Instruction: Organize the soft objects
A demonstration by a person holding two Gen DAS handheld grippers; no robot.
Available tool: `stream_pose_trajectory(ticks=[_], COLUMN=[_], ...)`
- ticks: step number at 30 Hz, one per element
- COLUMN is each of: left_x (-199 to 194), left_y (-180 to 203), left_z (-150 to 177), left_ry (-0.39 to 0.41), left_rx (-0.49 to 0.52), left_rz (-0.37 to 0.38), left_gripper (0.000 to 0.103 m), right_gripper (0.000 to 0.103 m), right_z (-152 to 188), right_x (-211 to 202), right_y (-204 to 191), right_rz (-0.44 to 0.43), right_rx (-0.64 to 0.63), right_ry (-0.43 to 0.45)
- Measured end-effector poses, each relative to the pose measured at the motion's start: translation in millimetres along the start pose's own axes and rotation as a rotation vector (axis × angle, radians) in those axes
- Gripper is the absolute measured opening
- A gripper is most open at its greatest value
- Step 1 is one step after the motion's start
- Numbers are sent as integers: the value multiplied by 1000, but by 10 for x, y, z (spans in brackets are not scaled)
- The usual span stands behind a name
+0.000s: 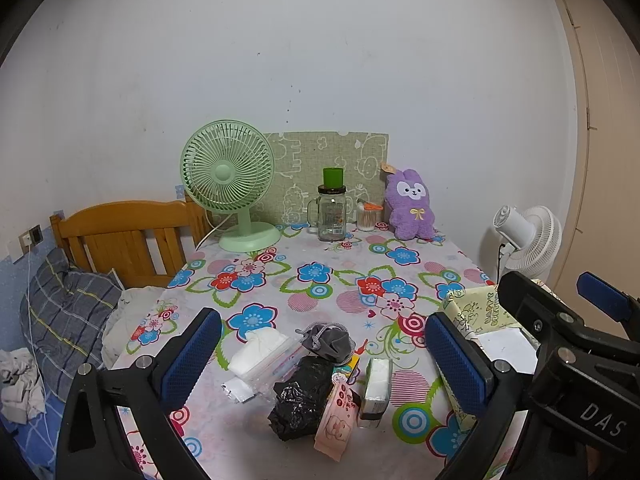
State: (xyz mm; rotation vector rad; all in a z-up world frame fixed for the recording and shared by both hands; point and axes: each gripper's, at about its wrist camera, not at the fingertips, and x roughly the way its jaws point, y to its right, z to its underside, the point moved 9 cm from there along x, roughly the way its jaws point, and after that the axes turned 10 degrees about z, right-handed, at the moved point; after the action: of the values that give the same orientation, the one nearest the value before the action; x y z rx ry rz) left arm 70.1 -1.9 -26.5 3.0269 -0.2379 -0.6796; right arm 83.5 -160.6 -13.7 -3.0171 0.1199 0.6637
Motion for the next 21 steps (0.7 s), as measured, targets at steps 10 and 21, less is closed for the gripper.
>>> stream_pose_trajectory(ticks=[10, 21], left_x=[-8, -18], left_y=[7, -4], left_z=[3, 5], left_ry=[-2, -3], left_rx=[-1, -8], left_rz=[9, 7], left_gripper=[102, 102], right_gripper=[102, 102], right_z=[0, 1], right_x=[-1, -15], right_y=[-1, -3], right_rz=[-1, 0], right_rx=[-1, 0], right_ry=[2, 1])
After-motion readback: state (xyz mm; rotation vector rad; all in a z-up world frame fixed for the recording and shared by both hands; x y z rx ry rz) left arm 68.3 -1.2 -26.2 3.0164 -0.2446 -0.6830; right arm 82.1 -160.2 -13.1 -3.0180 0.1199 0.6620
